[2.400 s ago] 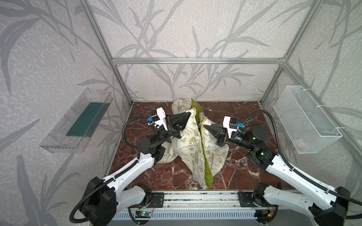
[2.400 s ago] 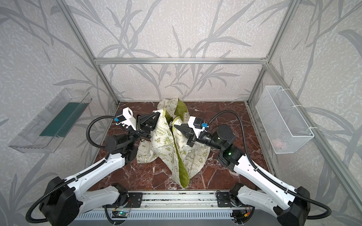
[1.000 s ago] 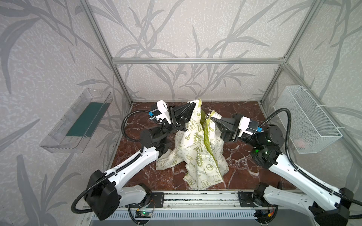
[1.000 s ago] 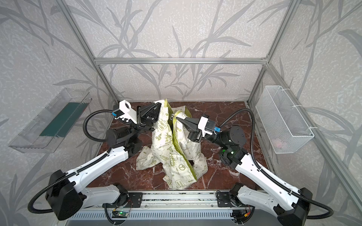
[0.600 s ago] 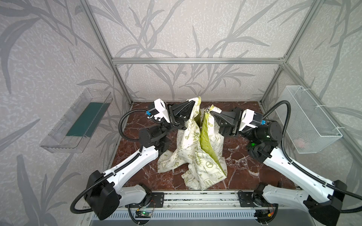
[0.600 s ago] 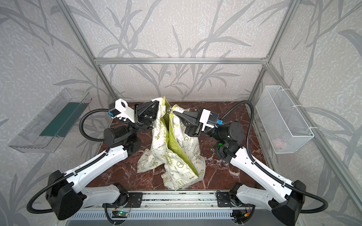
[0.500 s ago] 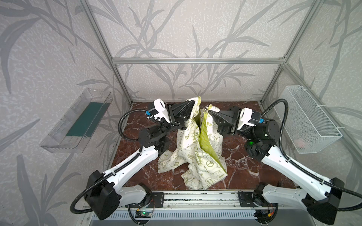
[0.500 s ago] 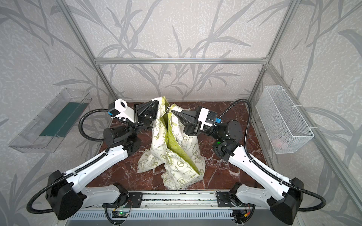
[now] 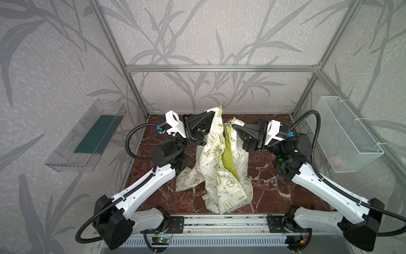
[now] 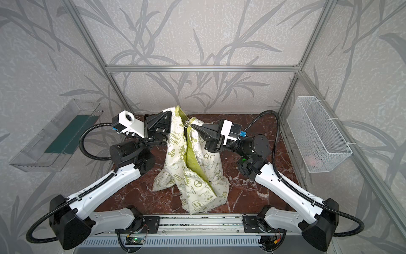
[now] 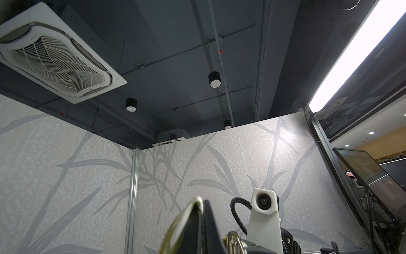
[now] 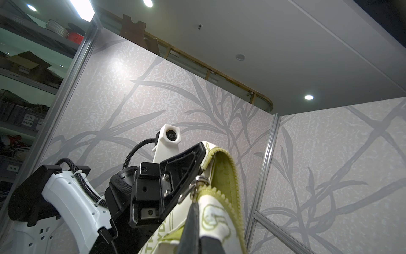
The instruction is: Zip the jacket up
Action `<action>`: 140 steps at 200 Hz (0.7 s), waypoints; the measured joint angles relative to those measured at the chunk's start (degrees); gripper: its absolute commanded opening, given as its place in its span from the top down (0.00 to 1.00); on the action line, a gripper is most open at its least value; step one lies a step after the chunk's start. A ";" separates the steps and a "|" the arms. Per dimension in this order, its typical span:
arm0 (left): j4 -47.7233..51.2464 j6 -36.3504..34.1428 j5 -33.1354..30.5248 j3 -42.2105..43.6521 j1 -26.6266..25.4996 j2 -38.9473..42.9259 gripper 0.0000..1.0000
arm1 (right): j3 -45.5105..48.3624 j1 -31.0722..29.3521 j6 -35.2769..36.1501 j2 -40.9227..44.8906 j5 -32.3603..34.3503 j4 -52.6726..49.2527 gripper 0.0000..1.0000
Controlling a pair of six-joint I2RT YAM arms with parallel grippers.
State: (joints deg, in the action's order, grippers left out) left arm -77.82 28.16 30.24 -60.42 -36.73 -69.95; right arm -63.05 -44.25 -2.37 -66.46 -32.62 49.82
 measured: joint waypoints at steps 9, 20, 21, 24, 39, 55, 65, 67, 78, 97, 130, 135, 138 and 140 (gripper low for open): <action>-0.02 0.07 0.04 -0.17 0.00 0.00 1.00 | 0.00 0.00 -0.26 -0.17 0.00 0.20 1.00; -0.04 0.11 0.07 -0.22 0.00 0.00 1.00 | -0.02 0.00 -0.79 -0.52 -0.04 0.52 1.00; -0.04 0.13 0.09 -0.22 0.00 0.00 1.00 | -0.02 0.00 -0.83 -0.55 -0.04 0.55 1.00; -0.04 0.13 0.09 -0.22 0.00 0.00 1.00 | -0.02 0.00 -0.90 -0.66 -0.07 0.59 1.00; -0.07 0.35 0.11 -0.24 -0.04 -0.17 1.00 | -0.02 0.00 -1.27 -1.20 -0.11 0.94 1.00; -0.04 0.48 0.11 -0.24 -0.33 -0.55 1.00 | -0.24 0.00 -1.73 -1.79 -0.35 1.07 1.00; 0.00 0.52 0.13 -0.24 -0.59 -0.79 1.00 | -0.57 0.00 -2.10 -2.16 -0.48 1.18 1.00; -0.02 0.52 0.13 -0.24 -0.66 -0.83 1.00 | -0.66 0.00 -2.16 -2.25 -0.48 1.20 1.00; -0.02 0.52 0.13 -0.24 -0.85 -0.98 1.00 | -0.98 0.00 -2.43 -2.58 -0.55 1.40 1.00; -0.02 0.52 0.11 -0.24 -1.09 -1.09 1.00 | -1.09 0.00 -2.82 -2.73 -0.72 1.95 1.00; -0.02 0.52 0.09 -0.24 -1.20 -1.20 1.00 | -1.09 0.00 -3.30 -2.73 -0.90 2.62 1.00; -0.02 0.55 0.11 -0.24 -1.20 -1.25 1.00 | -1.09 0.00 -3.37 -2.73 -0.90 2.62 1.00; -0.04 0.55 0.11 -0.24 -1.20 -1.25 1.00 | -1.09 0.00 -3.41 -2.73 -0.92 2.62 1.00; -0.02 0.55 0.11 -0.24 -1.20 -1.25 1.00 | -1.11 0.00 -3.41 -2.73 -0.90 2.62 1.00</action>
State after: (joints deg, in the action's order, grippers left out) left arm -77.84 28.71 30.35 -60.66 -37.93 -71.20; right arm -64.16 -44.25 -5.78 -69.19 -33.52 52.45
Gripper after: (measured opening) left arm 0.047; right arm 0.047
